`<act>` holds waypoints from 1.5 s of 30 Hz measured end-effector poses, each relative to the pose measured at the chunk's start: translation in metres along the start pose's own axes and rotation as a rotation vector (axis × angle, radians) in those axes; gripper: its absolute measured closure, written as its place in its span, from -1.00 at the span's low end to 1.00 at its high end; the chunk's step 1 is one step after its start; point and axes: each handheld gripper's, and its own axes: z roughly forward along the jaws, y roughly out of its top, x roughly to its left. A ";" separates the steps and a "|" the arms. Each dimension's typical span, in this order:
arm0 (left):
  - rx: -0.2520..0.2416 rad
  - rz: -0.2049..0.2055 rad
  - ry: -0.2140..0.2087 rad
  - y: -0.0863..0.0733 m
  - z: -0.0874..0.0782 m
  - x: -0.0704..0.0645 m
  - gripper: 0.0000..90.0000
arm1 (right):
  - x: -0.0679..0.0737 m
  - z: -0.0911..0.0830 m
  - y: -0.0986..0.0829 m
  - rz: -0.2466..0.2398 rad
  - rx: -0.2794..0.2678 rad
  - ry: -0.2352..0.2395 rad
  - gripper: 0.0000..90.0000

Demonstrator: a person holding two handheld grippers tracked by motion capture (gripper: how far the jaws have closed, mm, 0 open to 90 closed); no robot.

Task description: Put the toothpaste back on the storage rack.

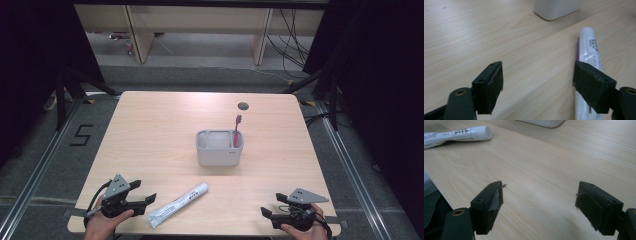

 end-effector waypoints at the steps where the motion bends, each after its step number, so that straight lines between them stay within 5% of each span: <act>1: -0.008 -0.007 -0.014 0.001 -0.001 -0.002 -0.30 | 0.000 0.000 0.000 0.000 0.001 -0.003 -0.50; 7: -0.019 0.052 -0.072 0.001 -0.003 -0.017 0.38 | 0.000 0.001 0.000 -0.005 -0.001 -0.001 -0.49; 14: -0.008 0.115 -0.112 0.003 -0.005 -0.032 0.96 | -0.002 0.000 -0.001 0.002 -0.002 0.004 -0.47; 27: 0.086 0.175 -0.234 -0.005 0.008 -0.062 0.99 | -0.004 0.002 -0.002 -0.004 -0.018 0.001 -0.45; 33: 0.144 0.223 -0.225 -0.010 0.012 -0.067 0.99 | -0.003 0.002 -0.002 -0.001 -0.018 -0.001 -0.45; 45: 0.201 0.230 -0.208 -0.017 0.019 -0.067 0.99 | -0.003 0.000 -0.002 0.001 -0.006 -0.010 -0.45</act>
